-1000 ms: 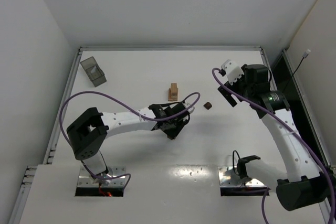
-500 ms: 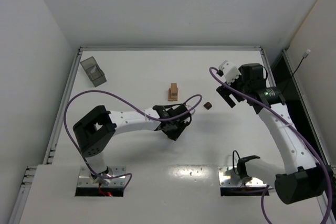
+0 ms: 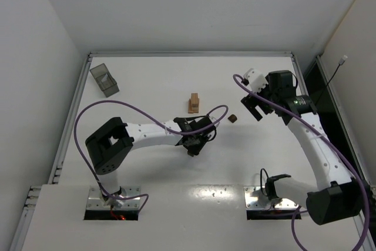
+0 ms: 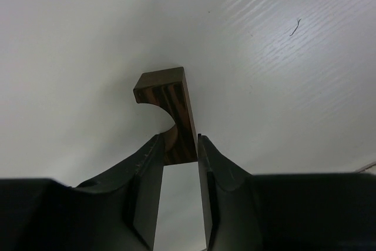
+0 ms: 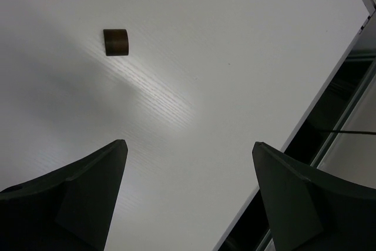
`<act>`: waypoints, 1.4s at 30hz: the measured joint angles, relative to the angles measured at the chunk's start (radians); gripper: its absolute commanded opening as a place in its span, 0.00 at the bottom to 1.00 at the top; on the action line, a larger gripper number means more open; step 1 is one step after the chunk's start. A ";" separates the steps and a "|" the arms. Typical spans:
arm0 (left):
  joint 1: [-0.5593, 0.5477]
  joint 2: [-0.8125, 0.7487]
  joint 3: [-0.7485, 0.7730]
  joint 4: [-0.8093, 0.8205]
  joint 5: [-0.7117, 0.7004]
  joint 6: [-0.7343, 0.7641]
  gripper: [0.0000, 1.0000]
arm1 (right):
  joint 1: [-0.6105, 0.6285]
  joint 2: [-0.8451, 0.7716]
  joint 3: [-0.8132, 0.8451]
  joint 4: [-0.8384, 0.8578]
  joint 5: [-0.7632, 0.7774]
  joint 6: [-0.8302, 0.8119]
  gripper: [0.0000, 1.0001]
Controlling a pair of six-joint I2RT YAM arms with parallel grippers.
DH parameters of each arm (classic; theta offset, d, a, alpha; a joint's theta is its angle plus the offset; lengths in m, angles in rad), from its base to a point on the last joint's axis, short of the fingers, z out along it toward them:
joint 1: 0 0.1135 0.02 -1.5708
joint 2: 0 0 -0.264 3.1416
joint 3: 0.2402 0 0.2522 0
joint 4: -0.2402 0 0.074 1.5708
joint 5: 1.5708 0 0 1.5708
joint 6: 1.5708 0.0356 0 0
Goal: Build the wood block tower
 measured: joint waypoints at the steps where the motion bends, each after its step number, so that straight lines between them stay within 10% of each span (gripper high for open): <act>1: 0.000 0.000 0.002 0.000 -0.003 0.000 0.22 | 0.000 0.001 0.000 0.000 -0.003 0.000 0.85; 23: 0.000 0.018 -0.002 0.072 0.073 0.000 0.00 | 0.000 0.042 0.000 -0.007 -0.016 0.000 0.85; 42: 0.390 -0.386 -0.489 0.643 0.667 -0.323 0.00 | 0.000 0.118 0.069 -0.038 -0.070 0.000 0.85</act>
